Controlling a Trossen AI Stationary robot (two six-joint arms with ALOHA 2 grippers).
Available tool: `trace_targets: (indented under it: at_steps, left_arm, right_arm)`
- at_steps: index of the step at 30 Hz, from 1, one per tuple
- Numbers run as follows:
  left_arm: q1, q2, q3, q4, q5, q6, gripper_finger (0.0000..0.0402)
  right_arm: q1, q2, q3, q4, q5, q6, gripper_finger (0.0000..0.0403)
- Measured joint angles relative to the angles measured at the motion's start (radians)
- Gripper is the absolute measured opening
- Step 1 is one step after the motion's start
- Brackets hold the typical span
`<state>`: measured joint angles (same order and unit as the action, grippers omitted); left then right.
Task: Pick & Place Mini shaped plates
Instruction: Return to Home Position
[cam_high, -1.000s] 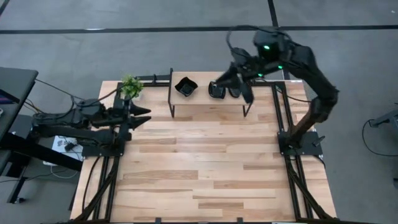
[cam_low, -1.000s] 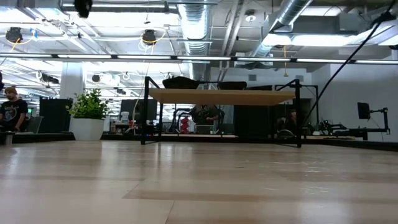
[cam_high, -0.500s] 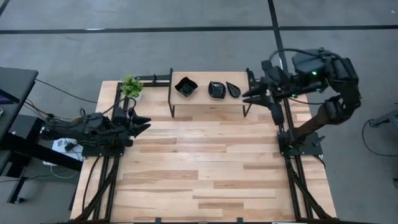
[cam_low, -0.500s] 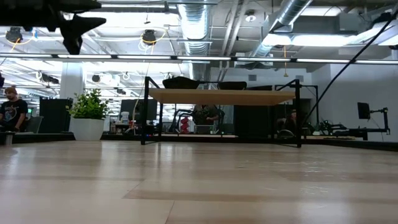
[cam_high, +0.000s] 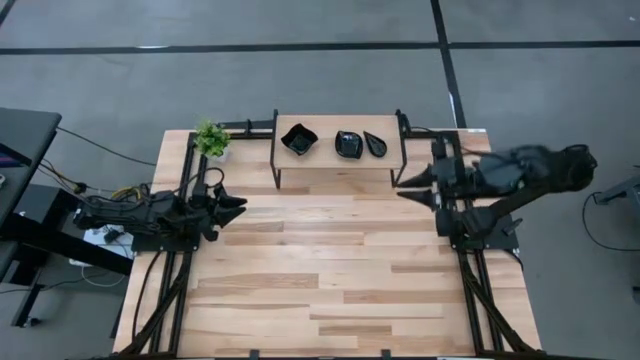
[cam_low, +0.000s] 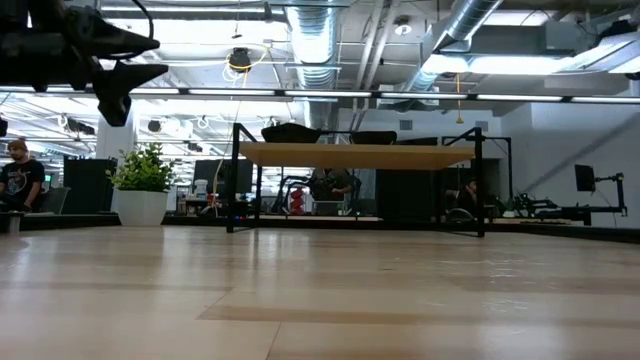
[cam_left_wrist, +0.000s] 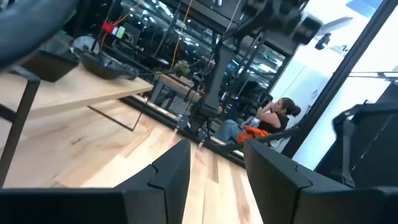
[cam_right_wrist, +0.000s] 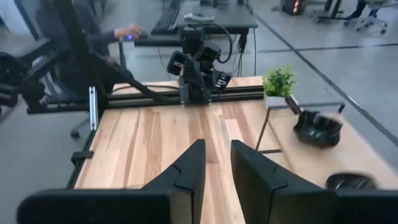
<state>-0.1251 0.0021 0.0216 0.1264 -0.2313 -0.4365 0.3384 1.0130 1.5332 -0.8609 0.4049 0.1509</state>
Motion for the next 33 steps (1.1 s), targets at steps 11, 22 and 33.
trace_targets:
  at_steps: [11, 22, 33]
  left_arm:
    - [0.0, 0.0, -0.003, 0.032, 0.0, -0.008, 0.0152]
    - [0.0, 0.0, -0.003, 0.032, 0.0, -0.007, 0.0152]
    - [0.0, 0.083, -0.002, 0.032, 0.003, -0.01, 0.0152]
  right_arm:
    - [0.027, -0.587, -0.902, 0.529, -0.01, 0.087, 0.0071]
    - [0.047, -0.928, -1.191, 0.499, -0.012, 0.182, 0.0071]
    - [0.046, -1.01, -1.349, 0.505, 0.034, 0.222, 0.0071]
